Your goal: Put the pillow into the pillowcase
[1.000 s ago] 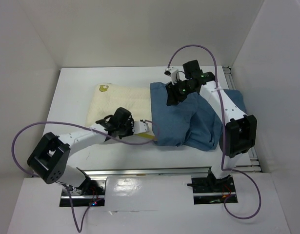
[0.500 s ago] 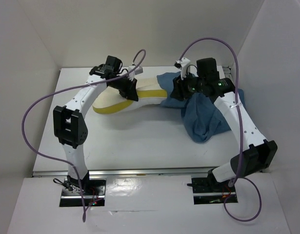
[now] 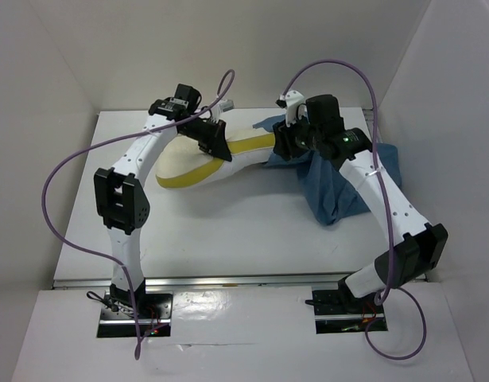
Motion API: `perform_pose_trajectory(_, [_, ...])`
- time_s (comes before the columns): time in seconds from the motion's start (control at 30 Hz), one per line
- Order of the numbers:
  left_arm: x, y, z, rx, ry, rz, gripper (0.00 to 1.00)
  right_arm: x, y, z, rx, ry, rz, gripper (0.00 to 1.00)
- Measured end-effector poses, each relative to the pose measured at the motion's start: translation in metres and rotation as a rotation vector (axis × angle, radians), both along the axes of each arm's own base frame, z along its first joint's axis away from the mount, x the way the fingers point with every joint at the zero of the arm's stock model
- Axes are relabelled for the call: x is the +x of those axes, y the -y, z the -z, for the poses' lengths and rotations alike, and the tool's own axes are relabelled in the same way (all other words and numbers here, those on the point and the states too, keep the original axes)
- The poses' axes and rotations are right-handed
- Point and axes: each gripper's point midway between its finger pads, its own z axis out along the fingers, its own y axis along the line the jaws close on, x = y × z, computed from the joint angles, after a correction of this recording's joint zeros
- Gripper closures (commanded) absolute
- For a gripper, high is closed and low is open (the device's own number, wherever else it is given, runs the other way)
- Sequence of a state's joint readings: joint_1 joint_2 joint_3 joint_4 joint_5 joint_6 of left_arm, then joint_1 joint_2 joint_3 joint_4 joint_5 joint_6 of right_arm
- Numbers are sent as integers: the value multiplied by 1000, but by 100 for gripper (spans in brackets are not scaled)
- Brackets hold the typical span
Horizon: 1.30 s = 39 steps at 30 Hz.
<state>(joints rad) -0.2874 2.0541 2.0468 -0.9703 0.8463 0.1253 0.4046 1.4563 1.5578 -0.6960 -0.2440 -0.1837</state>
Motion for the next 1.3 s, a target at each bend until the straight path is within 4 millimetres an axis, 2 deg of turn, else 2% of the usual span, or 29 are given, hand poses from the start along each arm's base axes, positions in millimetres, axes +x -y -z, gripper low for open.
perform_pose_trajectory(0.07, [-3,0,0,1,-3,3,100,9,1,6,-23,3,44,48])
perform_pose_trajectory(0.13, [-8,-1,0,3,-6,3,100,17,1,11,-42,8,79,56])
perform_pose_trajectory(0.2, [-13,-3,-1,7,-6,2,100,21,1,14,-54,12,103,74])
perform_pose_trajectory(0.23, [-16,-5,-1,10,-8,0,100,24,1,15,-59,17,113,92])
perform_pose_trajectory(0.27, [-18,-6,-3,11,-6,0,100,25,1,16,-63,18,120,98])
perform_pose_trajectory(0.3, [-20,-7,-4,12,-3,-2,100,27,2,17,-64,17,124,100])
perform_pose_trajectory(0.4, [-24,-9,-7,14,6,-6,100,30,-3,18,-53,12,120,100])
perform_pose_trajectory(0.53, [-23,-8,-5,11,4,-17,100,34,-23,1,-5,24,63,100])
perform_pose_trajectory(0.63, [-21,-7,-6,2,-9,-39,100,25,-60,-18,47,42,-44,100])
perform_pose_trajectory(0.73, [-17,-6,-10,-17,-29,-71,100,5,-102,-31,94,37,-178,100])
perform_pose_trajectory(0.87, [-9,-1,-21,-52,-40,-105,100,-20,-145,-32,131,-5,-324,100])
perform_pose_trajectory(1.03, [0,4,-40,-112,-35,-132,100,-30,-163,-16,140,-81,-395,100])
perform_pose_trajectory(1.2, [4,1,-44,-165,-77,-159,100,-32,-169,-12,144,-100,-413,100])
perform_pose_trajectory(1.23, [4,0,-43,-178,-95,-161,100,-32,-169,-12,143,-100,-410,94])
perform_pose_trajectory(1.27, [4,-2,-40,-190,-113,-167,100,-31,-168,-12,139,-96,-404,71])
perform_pose_trajectory(1.3, [2,-3,-36,-203,-133,-171,100,-30,-168,-11,136,-97,-392,60])
